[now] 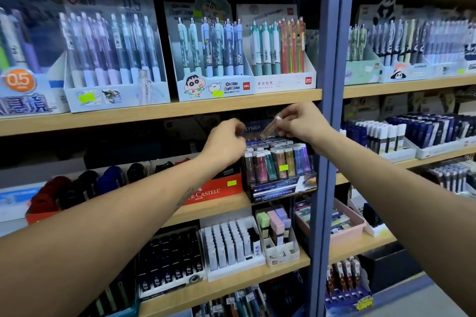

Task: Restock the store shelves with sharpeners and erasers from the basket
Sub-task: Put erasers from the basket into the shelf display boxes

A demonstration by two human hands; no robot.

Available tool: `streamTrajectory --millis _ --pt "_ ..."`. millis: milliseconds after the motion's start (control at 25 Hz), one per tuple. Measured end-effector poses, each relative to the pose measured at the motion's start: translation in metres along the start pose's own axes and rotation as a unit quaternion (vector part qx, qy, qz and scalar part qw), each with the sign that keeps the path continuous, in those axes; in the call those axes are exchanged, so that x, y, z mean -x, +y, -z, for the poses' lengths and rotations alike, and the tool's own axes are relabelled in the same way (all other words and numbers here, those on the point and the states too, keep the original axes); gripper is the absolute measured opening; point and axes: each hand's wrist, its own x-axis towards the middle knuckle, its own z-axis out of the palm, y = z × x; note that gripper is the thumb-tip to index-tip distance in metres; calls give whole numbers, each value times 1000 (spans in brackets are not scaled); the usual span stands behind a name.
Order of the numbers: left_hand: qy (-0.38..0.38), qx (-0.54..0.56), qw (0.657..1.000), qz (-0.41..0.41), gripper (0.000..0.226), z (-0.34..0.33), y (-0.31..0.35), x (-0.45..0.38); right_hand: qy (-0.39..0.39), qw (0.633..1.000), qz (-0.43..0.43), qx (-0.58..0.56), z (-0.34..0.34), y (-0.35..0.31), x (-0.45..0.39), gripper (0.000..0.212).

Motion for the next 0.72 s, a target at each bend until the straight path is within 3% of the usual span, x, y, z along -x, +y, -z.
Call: streamTrajectory --millis 80,240,560,720 --pt "-70 -77 994 -41 46 3 -4 1 13 997 -2 76 -6 9 -10 5" --pt "-202 -174 963 -44 55 -2 -10 -1 -25 989 34 145 -18 13 -22 6" --pt "-206 -137 968 -34 60 5 -17 -7 -108 979 43 169 -38 5 -26 2" --pt "-207 -122 970 -24 64 5 -20 -11 -119 956 73 258 -45 4 -33 15"
